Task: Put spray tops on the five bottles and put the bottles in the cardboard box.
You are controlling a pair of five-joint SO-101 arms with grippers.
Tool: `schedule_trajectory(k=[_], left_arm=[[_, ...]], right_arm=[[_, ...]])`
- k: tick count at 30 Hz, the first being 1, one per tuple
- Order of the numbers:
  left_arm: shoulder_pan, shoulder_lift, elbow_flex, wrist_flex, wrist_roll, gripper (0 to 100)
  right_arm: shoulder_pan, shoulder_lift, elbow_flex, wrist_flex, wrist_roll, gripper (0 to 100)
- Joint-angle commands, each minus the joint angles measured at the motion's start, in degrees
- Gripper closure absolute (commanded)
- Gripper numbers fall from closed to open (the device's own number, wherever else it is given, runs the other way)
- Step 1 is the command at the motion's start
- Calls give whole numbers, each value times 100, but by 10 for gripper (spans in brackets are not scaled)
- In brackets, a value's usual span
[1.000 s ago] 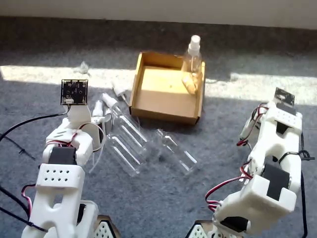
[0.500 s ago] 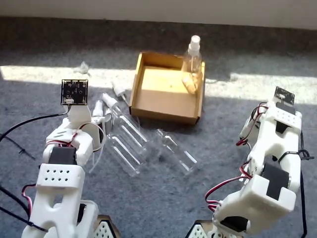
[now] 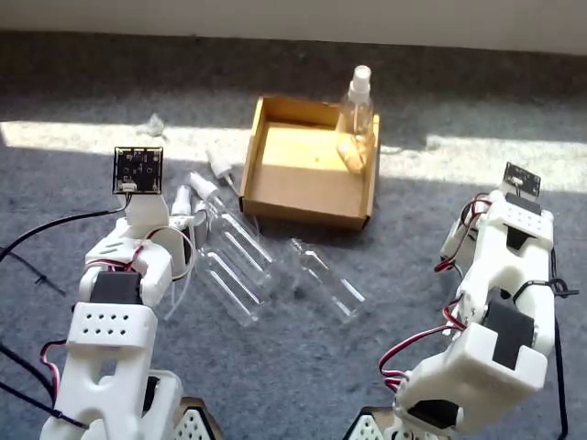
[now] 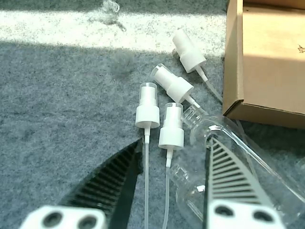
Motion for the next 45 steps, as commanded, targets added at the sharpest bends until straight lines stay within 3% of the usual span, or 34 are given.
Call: schedule_trajectory(k=[1, 25, 34, 39, 45], left_arm=[[-4, -4, -22, -114, -35, 796], [-4, -4, -22, -105, -35, 796], [-4, 4, -22, -105, -35, 796], [-4, 13, -22, -114, -35, 796], [-4, 13, -22, -123, -35, 796]], right_arm=[[-66, -31, -48, -66, -70, 693], [-48, -31, -119, -75, -35, 815], [-92, 1130, -2958, -110, 185, 889], [-101, 1912, -4391, 1569, 413, 879], [-251, 1358, -5578, 3855, 422, 697]])
